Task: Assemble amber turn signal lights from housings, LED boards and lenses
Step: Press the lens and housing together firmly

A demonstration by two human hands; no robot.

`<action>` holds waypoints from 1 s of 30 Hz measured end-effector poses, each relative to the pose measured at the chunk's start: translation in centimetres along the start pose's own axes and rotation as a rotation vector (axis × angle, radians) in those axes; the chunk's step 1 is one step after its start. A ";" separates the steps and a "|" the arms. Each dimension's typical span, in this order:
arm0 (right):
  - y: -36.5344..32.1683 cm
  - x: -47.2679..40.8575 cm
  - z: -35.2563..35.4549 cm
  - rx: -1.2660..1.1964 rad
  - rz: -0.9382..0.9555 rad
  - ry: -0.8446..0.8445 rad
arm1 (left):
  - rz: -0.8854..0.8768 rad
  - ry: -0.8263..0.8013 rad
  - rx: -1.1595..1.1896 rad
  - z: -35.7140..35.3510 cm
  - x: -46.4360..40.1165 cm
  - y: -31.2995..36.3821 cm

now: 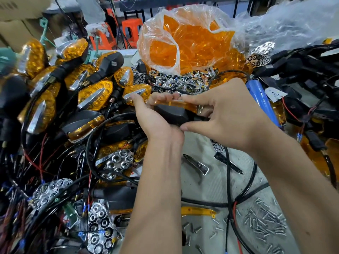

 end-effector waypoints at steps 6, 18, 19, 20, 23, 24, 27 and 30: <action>1.2 -0.1 -1.1 -0.054 -0.228 -0.108 | -0.070 -0.054 -0.714 -0.1 0.1 -1.4; 2.6 0.9 -4.7 -0.965 -0.833 0.218 | 0.252 -0.269 -0.592 -2.2 2.9 -4.6; 2.7 0.9 -4.8 -0.960 -0.824 0.214 | 0.246 -0.279 -0.587 -2.2 2.9 -4.8; 2.9 0.9 -4.8 -0.965 -0.803 0.211 | 0.239 -0.292 -0.585 -2.1 2.9 -4.9; 3.2 1.1 -4.6 -1.027 -0.788 0.174 | 0.265 -0.305 -0.548 -2.2 3.1 -5.3; 3.3 1.2 -4.6 -1.004 -0.805 0.173 | 0.278 -0.290 -0.544 -2.2 3.2 -5.4; 3.9 1.3 -4.9 -0.905 -0.879 0.211 | 0.292 -0.231 -0.545 -1.6 3.0 -5.8; 4.3 1.3 -5.1 -0.823 -0.855 0.257 | 0.320 -0.203 -0.502 -1.1 3.0 -5.9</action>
Point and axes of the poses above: each hand's wrist, its own x-axis away from the middle knuckle, its own z-axis out of the back of the hand, y = z × x, the point moved 3 cm from there along -x, towards the middle knuckle, and after that the axes turned 9 degrees about x, right-handed, at the moved point
